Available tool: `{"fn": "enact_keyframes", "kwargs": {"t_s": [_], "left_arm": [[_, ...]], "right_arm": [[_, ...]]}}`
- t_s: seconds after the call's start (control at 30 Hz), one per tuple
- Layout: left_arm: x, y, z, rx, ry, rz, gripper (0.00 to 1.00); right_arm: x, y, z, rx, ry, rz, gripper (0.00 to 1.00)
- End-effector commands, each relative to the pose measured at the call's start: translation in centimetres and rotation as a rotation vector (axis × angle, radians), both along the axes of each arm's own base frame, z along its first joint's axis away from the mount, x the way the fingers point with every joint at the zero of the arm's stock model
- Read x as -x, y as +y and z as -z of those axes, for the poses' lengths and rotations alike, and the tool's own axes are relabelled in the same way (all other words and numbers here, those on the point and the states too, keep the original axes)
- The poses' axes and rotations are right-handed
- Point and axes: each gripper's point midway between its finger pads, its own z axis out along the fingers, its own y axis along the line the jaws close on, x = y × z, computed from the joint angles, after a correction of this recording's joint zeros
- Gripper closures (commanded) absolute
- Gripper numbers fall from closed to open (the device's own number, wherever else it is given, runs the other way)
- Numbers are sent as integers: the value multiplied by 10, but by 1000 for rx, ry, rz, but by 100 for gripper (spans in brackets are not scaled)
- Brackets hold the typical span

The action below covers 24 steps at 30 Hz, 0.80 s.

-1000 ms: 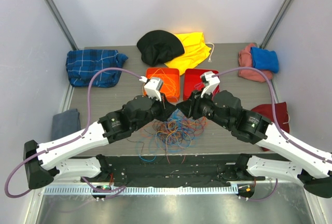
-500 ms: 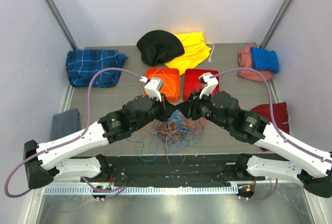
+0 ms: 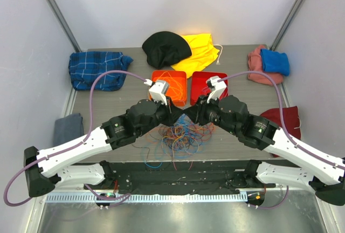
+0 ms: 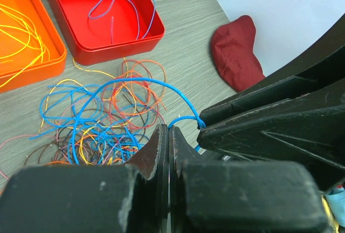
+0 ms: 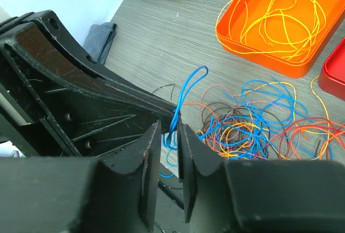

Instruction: Untangle the cables

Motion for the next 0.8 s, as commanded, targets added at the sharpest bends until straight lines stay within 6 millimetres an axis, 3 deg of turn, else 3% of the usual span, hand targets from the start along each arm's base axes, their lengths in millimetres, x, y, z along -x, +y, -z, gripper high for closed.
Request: {"fn": "enact_keyframes", "kwargs": {"t_s": [0.0, 0.3, 0.57, 0.77], "left_arm": [[1, -2, -40, 98, -59, 8, 100], [1, -3, -40, 99, -60, 11, 100], [-3, 2, -33, 77, -64, -19, 100], [-8, 13, -25, 40, -65, -71, 100]], "right_arm": [[-3, 3, -11, -41, -20, 4, 77], [-3, 2, -11, -43, -22, 8, 85], [-2, -3, -18, -55, -34, 20, 99], [-2, -11, -26, -53, -53, 36, 99]]}}
